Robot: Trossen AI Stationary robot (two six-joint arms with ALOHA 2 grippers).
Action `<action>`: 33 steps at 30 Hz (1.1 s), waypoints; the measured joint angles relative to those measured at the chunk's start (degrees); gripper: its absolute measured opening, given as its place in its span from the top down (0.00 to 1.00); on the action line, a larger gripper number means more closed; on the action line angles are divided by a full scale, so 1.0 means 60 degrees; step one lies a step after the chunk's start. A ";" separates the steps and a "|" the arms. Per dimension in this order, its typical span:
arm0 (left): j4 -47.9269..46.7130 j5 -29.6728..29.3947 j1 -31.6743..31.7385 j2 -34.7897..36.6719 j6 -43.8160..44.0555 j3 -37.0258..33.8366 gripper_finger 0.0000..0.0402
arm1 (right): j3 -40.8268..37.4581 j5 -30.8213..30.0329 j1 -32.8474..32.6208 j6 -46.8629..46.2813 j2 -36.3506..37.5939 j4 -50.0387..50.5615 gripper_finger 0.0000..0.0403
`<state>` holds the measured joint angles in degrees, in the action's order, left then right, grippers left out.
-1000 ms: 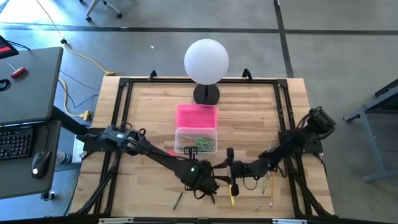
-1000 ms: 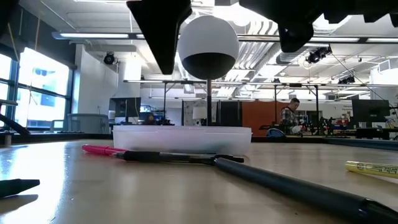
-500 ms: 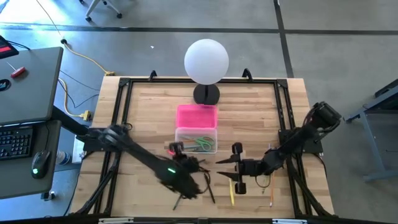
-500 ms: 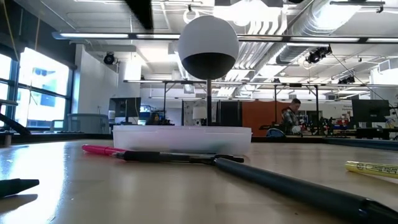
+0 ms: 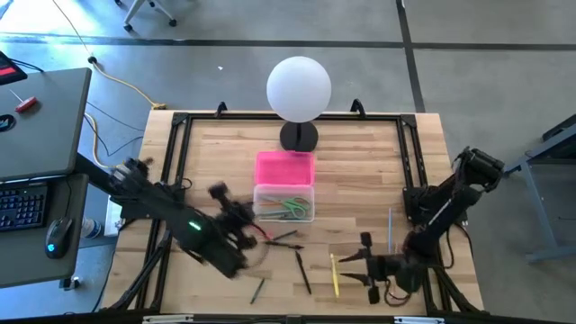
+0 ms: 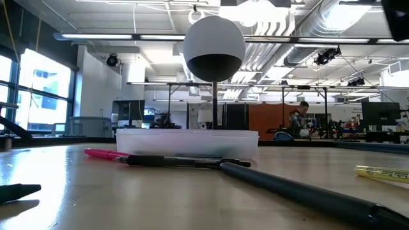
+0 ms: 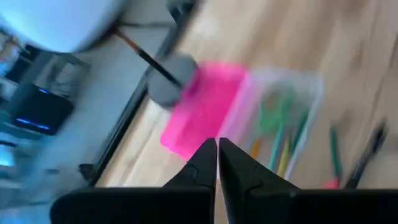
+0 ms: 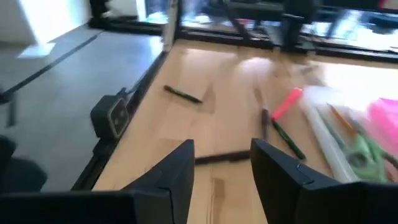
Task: Pick & place school supplies into a supply box
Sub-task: Put the yellow pen into the pink supply box
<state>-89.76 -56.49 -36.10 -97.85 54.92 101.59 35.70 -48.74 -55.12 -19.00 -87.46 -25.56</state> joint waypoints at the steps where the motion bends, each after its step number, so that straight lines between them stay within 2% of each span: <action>1: -0.0025 -0.0475 0.0000 0.0348 0.0445 -0.0154 0.88 | 0.0001 -0.0728 -0.0173 -0.0325 0.0024 0.0231 0.66; 5: -0.0045 -0.1115 -0.0053 0.1036 0.2202 -0.1263 0.88 | 0.0005 -0.3587 -0.0707 -0.1301 0.0258 0.1910 0.66; 8: 0.0022 -0.1298 0.0188 0.0955 0.3631 -0.2190 0.88 | 0.0005 -0.4963 -0.0797 -0.3301 0.0335 0.3545 0.67; 11: -0.0066 -0.1759 0.0398 0.1167 0.4752 -0.2929 0.88 | 0.0005 -0.4439 -0.0543 -0.5034 0.0462 0.4811 0.67; 15: 0.0839 -0.1452 0.0882 0.1021 0.4953 -0.3761 0.88 | 0.0005 -0.2192 0.0206 -0.6668 0.0465 0.6384 0.69; 17: 0.1770 -0.1169 0.1151 0.1119 0.3984 -0.3922 0.88 | 0.0005 -0.1070 0.0593 -0.7498 0.0465 0.7216 0.71; 20: 0.3152 -0.0007 0.1424 0.1061 0.1709 -0.3947 0.88 | 0.0005 0.0077 0.1038 -0.8082 0.0469 0.7771 0.73; 25: 0.6693 0.2253 0.1530 0.1072 -0.3338 -0.3921 0.88 | 0.0059 0.0444 0.1229 -0.7648 0.0471 0.7886 0.76; 28: 0.7949 0.2333 0.1585 0.1089 -0.5065 -0.3915 0.88 | 0.0189 0.0528 0.1207 -0.7402 0.0655 0.8131 0.78; 33: 0.7539 0.1566 0.1756 0.1616 -0.5811 -0.3550 0.88 | 0.0570 0.0765 0.1059 -0.7302 0.1490 0.8997 0.78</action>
<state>-44.52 -47.09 -25.56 -88.16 20.05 80.29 39.11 -44.15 -48.76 -62.81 -78.52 28.42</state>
